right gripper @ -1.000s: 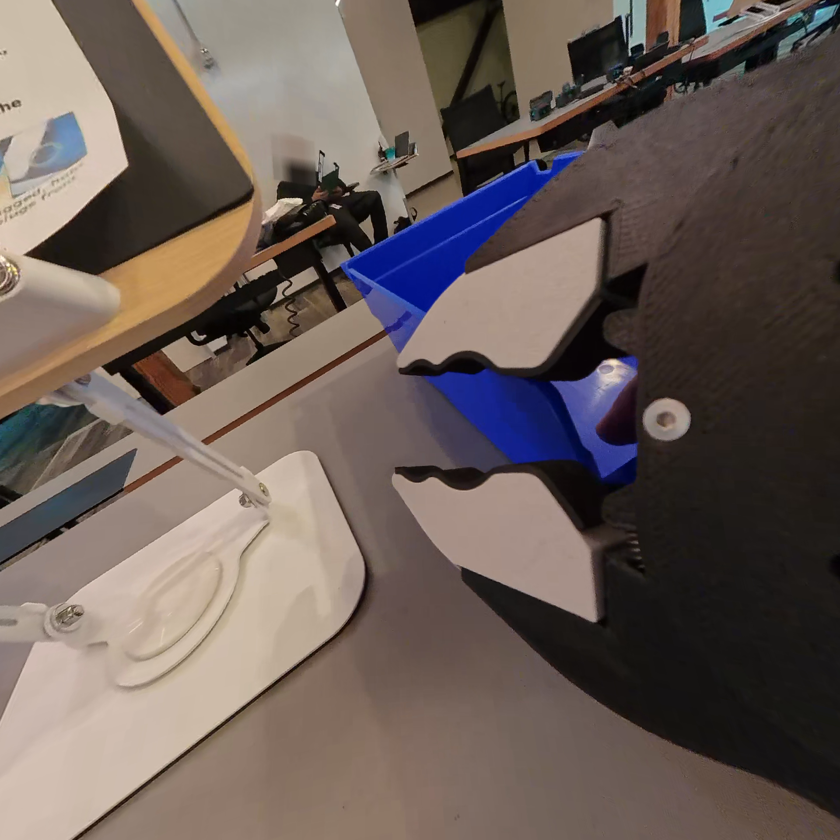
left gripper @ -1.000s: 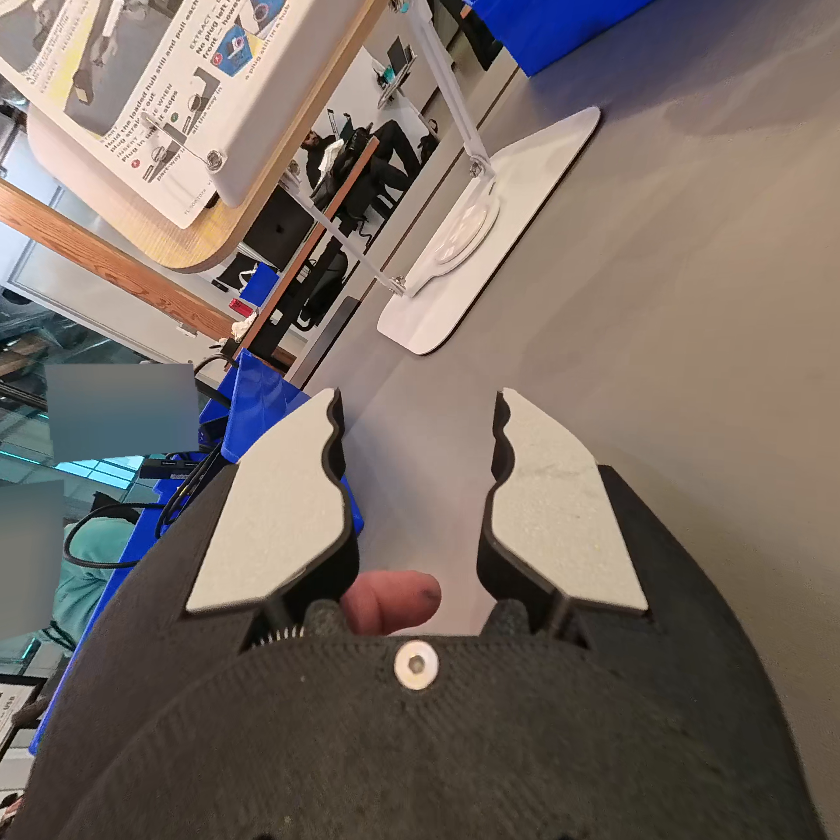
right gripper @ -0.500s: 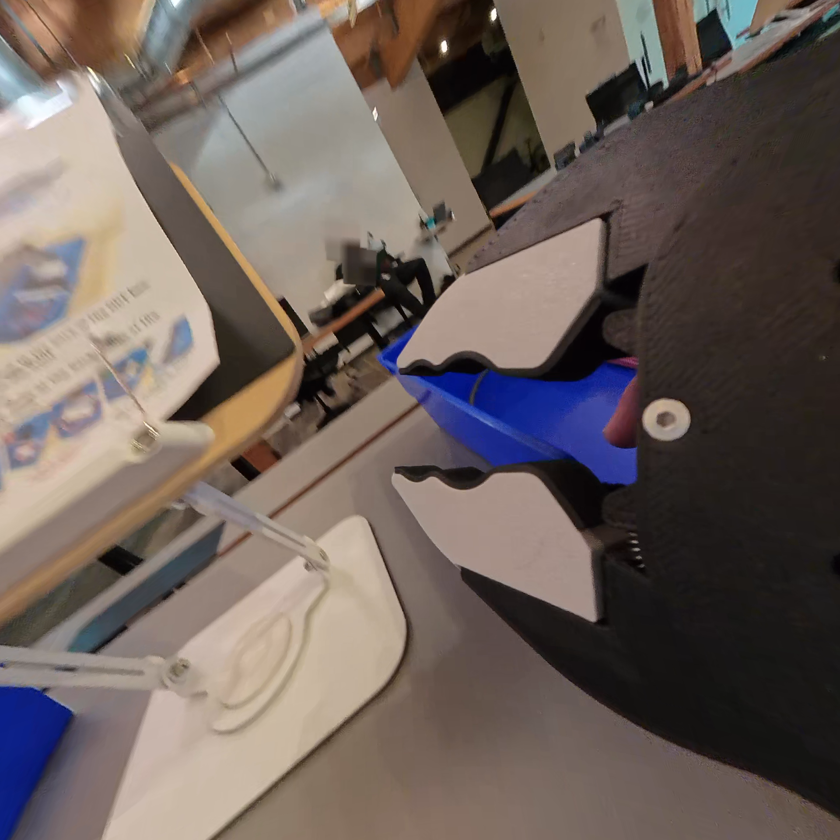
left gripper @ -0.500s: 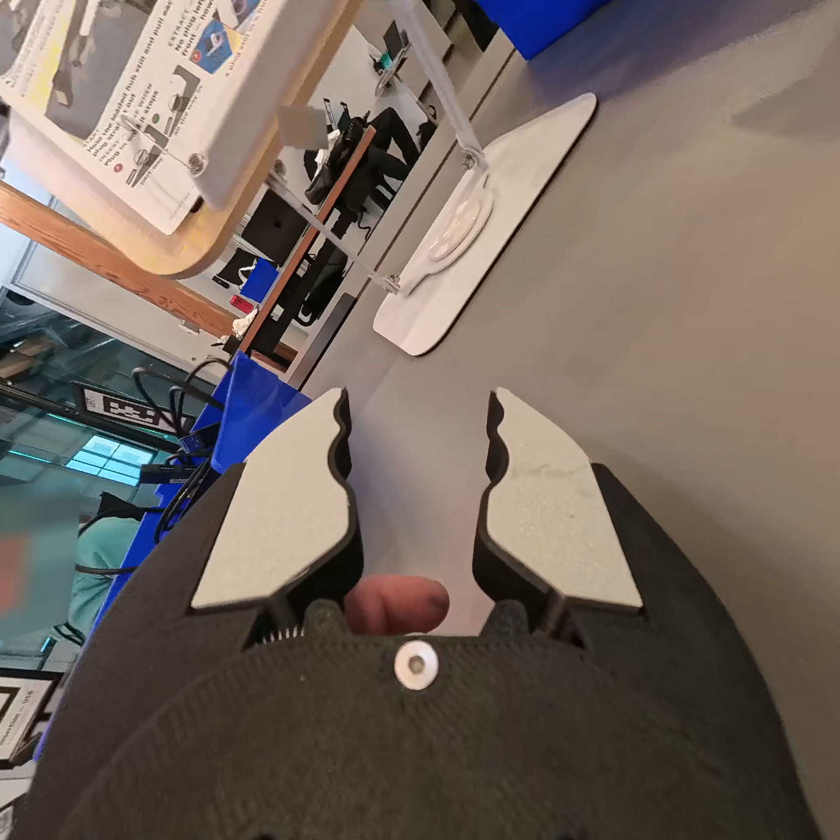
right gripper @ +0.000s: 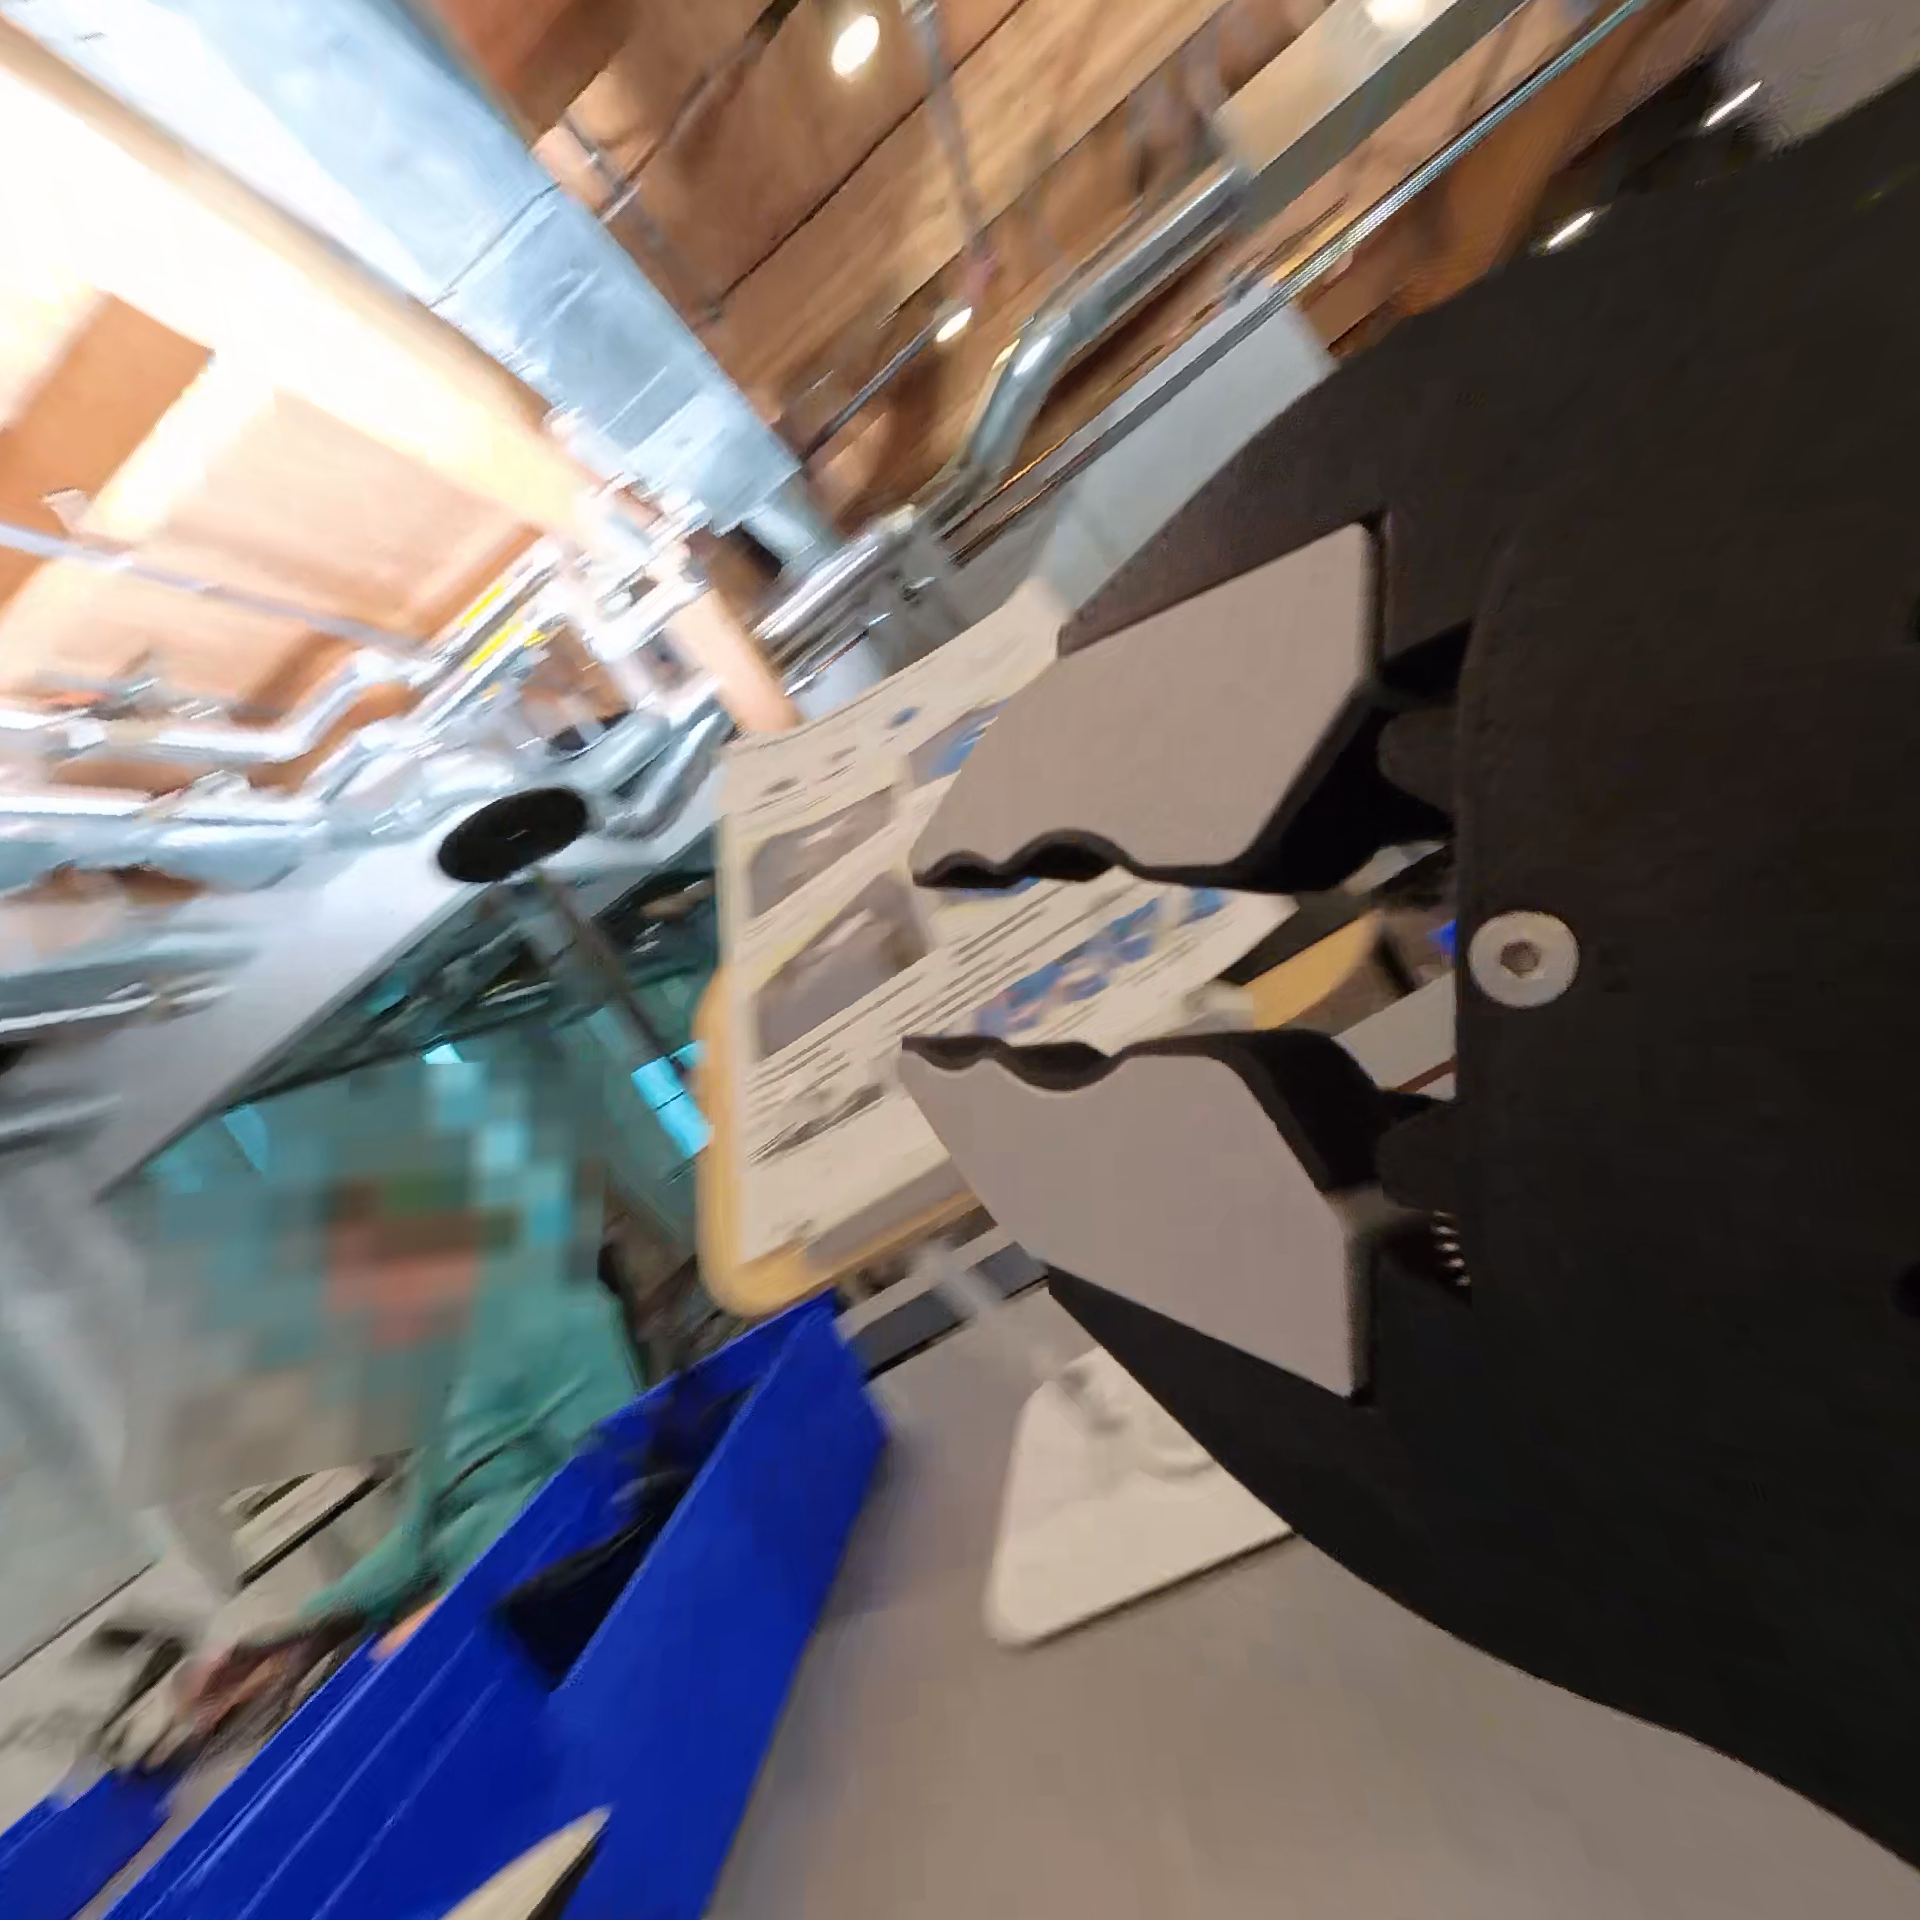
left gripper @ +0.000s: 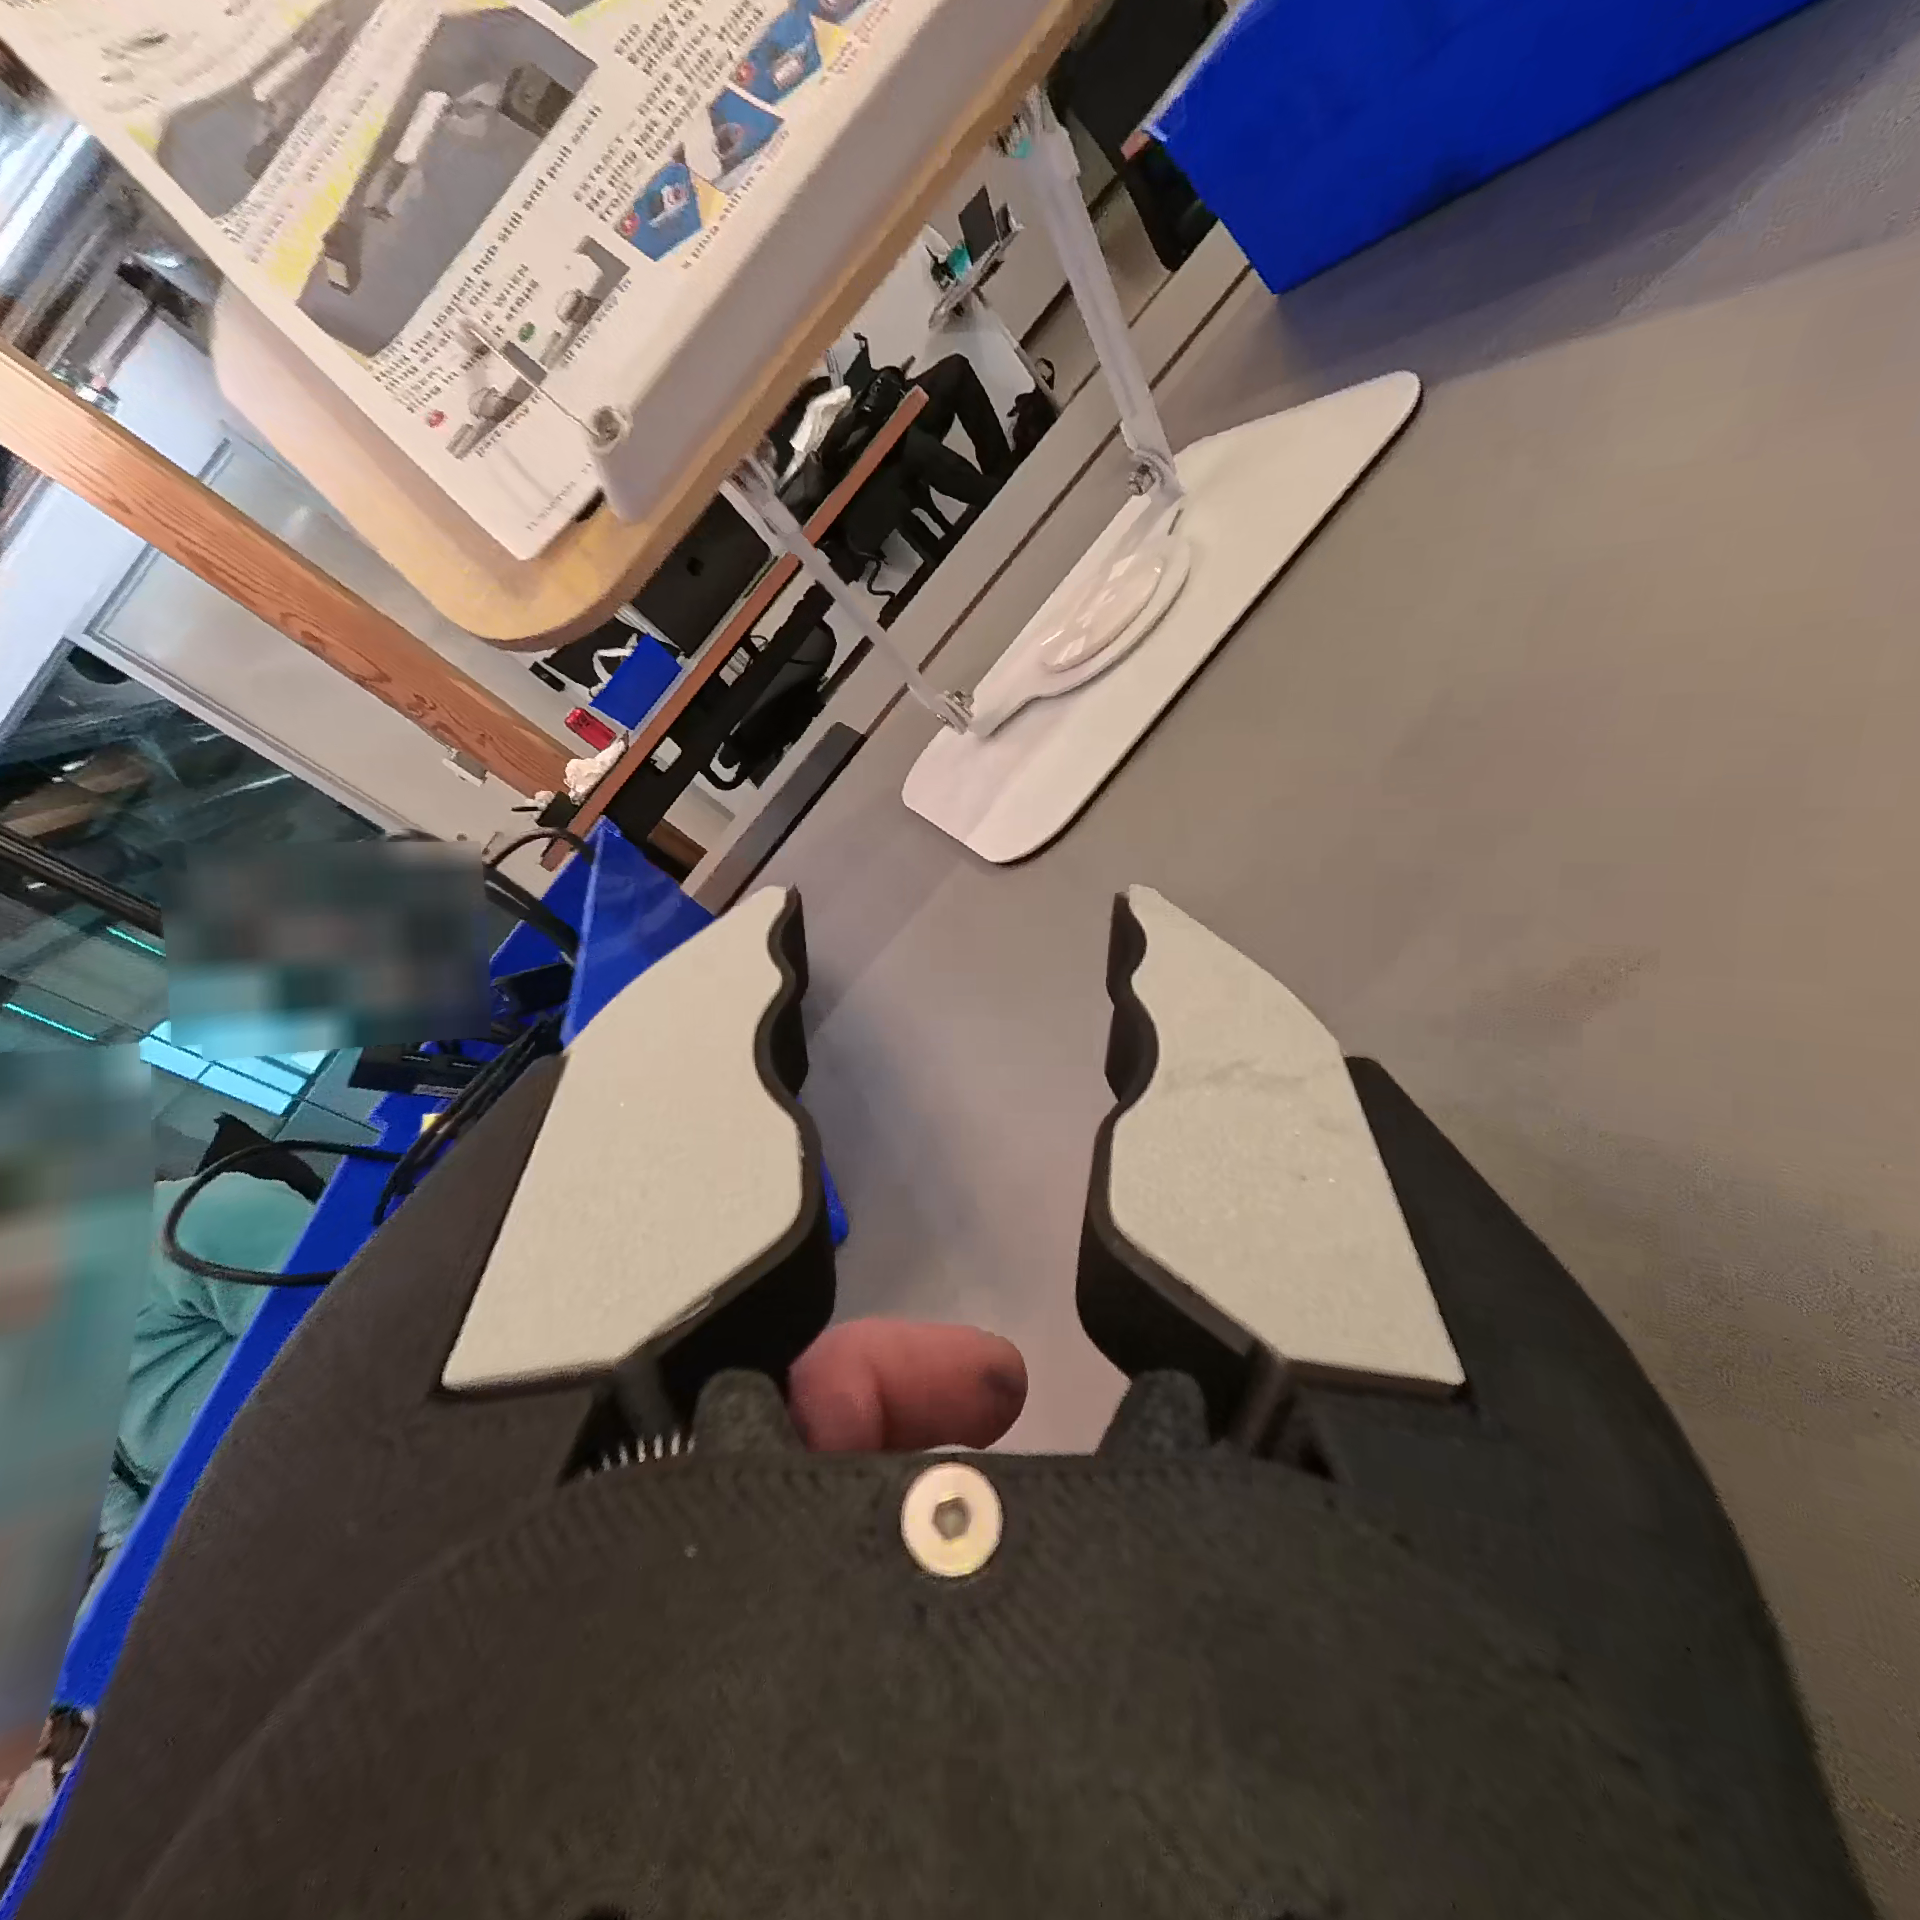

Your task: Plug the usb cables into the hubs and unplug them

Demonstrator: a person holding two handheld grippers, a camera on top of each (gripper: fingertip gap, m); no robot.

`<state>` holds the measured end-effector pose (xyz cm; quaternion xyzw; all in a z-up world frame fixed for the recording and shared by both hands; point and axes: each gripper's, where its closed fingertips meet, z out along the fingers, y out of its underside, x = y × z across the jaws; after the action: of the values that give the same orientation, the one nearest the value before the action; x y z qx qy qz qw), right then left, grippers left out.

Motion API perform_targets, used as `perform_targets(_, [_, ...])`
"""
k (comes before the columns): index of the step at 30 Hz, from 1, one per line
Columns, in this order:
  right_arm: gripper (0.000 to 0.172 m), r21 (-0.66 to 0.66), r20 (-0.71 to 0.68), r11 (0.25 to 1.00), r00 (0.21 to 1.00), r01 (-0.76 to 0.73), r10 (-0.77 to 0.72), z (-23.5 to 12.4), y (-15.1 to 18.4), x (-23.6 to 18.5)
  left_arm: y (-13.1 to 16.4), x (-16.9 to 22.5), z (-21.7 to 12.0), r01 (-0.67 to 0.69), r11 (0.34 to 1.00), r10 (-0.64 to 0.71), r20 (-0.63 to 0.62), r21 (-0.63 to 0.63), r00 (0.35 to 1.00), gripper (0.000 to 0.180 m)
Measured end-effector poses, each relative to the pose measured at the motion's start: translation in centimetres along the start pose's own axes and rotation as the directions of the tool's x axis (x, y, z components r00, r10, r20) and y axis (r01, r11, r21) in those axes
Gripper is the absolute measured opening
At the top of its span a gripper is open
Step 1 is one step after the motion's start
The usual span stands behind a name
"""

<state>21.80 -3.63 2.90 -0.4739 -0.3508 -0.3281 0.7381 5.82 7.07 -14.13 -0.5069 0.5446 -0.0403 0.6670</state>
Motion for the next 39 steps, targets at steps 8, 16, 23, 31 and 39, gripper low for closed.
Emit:
perform_targets(8, [0.0, 0.274, 0.35, 0.941, 0.932, -0.197, 0.092, 6.5, -12.6, -13.0, -1.5, -4.2, -7.8, 0.055, 0.988, -0.079, 0.17, 0.142, 0.982, 0.018])
perform_targets(16, [0.0, 0.277, 0.631, 0.867, 0.759, -0.414, 0.161, 7.6, -18.0, -21.3, 4.9, -6.2, -23.0, 0.138, 0.988, -0.112, 0.318, -0.062, 0.941, 0.001])
perform_targets(23, [0.006, 0.264, 0.779, 0.842, 0.619, -0.47, 0.101, 7.2, -21.9, -27.4, 12.5, -5.0, -32.2, 0.117, 0.93, 0.028, 0.385, -0.347, 0.923, 0.014])
perform_targets(31, [0.017, 0.216, 0.923, 0.773, 0.384, -0.596, 0.039, 7.0, -29.4, -35.3, 15.1, -5.9, -37.1, 0.334, 0.874, -0.123, 0.504, -0.354, 0.855, 0.042])
perform_targets(39, [0.02, 0.078, 0.985, 0.69, 0.161, -0.72, 0.057, 8.6, -37.0, -40.2, 17.6, -4.7, -40.5, 0.424, 0.801, -0.155, 0.536, -0.424, 0.83, 0.052])
